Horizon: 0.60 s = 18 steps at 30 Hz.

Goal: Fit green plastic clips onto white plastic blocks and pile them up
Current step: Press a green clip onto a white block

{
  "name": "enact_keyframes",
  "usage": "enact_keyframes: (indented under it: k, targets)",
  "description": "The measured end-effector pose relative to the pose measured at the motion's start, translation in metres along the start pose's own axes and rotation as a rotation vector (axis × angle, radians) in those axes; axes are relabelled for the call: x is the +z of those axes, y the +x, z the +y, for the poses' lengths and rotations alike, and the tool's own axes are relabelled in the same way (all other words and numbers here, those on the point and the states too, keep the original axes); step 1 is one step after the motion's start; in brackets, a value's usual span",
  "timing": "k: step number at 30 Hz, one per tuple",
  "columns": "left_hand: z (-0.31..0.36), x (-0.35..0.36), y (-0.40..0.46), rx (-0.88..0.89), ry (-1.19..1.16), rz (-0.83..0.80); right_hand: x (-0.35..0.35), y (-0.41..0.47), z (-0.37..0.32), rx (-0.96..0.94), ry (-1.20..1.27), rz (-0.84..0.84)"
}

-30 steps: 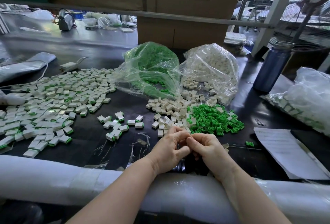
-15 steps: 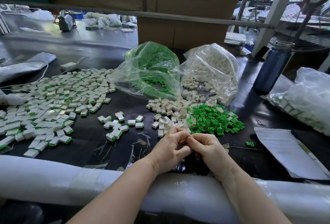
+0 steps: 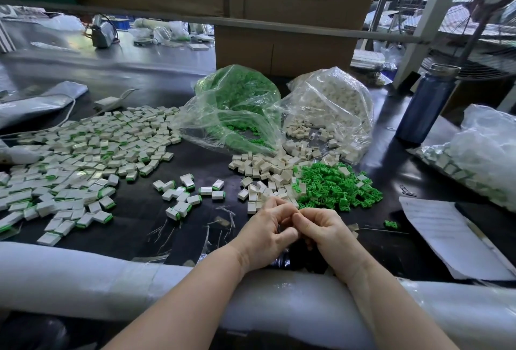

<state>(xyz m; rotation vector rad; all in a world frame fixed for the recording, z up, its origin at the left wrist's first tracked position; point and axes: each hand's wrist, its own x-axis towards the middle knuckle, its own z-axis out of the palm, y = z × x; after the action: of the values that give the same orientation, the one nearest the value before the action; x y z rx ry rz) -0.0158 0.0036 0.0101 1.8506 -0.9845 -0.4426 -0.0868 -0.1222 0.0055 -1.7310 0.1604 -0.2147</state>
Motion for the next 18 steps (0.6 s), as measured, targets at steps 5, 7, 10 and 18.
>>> enact_keyframes:
  k: [5,7,10,18]
  targets:
    - [0.0010,-0.0002,-0.0009,-0.011,0.007,-0.008,-0.0002,-0.0007,-0.0008,0.000,-0.011,0.002]
    - [0.0025,-0.0001,-0.0013,-0.024,0.013,0.003,0.0004,-0.0011,-0.0013,0.003,0.001,0.000]
    - [0.0030,0.0007,-0.0009,-0.029,0.021,0.005,0.0010,-0.0010,-0.0020,0.013,0.014,0.014]
    - [0.0039,0.0007,-0.0015,-0.036,0.018,0.000,0.0013,-0.0010,-0.0015,0.010,0.052,0.016]
